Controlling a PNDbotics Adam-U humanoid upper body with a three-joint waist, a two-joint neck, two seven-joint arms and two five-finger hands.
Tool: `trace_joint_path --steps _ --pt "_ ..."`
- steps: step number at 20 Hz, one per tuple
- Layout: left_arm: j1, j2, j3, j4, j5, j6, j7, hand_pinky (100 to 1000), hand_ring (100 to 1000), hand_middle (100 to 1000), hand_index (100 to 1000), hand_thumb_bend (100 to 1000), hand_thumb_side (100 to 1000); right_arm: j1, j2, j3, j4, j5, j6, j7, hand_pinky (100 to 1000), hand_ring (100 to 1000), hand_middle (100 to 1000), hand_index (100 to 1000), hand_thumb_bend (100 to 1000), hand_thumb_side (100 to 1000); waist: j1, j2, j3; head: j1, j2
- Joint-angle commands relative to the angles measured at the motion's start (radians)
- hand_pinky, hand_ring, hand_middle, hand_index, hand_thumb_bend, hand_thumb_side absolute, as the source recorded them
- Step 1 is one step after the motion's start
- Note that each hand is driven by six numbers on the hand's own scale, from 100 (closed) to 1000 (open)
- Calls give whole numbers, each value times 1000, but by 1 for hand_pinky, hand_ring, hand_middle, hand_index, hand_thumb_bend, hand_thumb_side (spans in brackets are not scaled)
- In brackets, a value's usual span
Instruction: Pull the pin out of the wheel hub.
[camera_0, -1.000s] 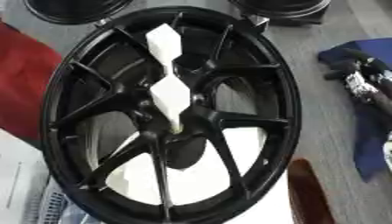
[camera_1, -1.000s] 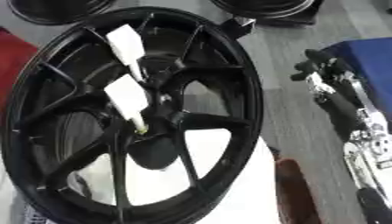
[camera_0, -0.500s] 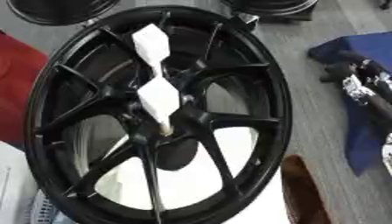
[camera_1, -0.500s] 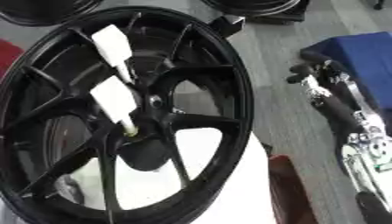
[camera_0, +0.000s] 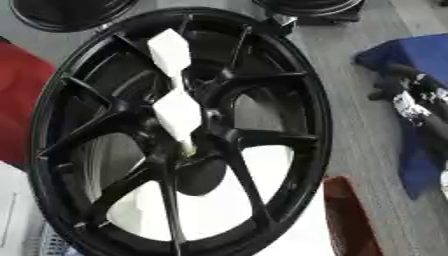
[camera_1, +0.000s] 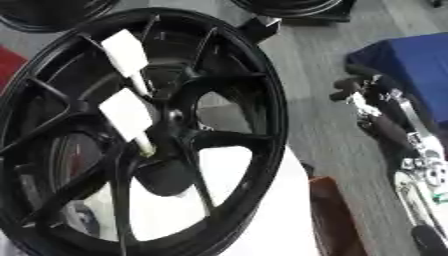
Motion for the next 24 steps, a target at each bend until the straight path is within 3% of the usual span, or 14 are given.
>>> trace_joint_path --steps 1,6,9,14,19,24 --pt "-55 122 -61 33 -54 -42 -53 751 687 588 748 401 494 5 -33 -7 -28 15 0 -7 943 691 673 849 100 423 2 -20 2 -9 -2" --pt "-132 256 -138 65 -114 -125 -136 761 699 607 757 414 499 13 -38 -9 -34 23 -1 -11 942 691 673 849 100 423 6 -20 -10 -7 5" --pt "-162 299 -184 77 -123 -169 -180 771 694 623 768 415 511 13 -41 -6 -36 24 0 -9 942 690 673 848 100 423 9 -19 -21 -3 3" --pt "-227 300 -277 139 -189 -242 -253 785 718 650 786 421 541 16 -50 -4 -37 27 -3 -6 942 690 673 847 100 422 15 -22 -30 -3 7" --pt "-266 276 -279 199 -235 -313 -329 788 725 659 790 434 542 20 -51 -5 -37 28 -4 -6 942 690 673 847 100 423 16 -25 -29 -2 8" --pt "-363 215 -352 233 -295 -355 -399 788 728 663 791 460 527 23 -57 2 -37 25 0 1 942 690 673 847 100 423 19 -41 -44 12 6"
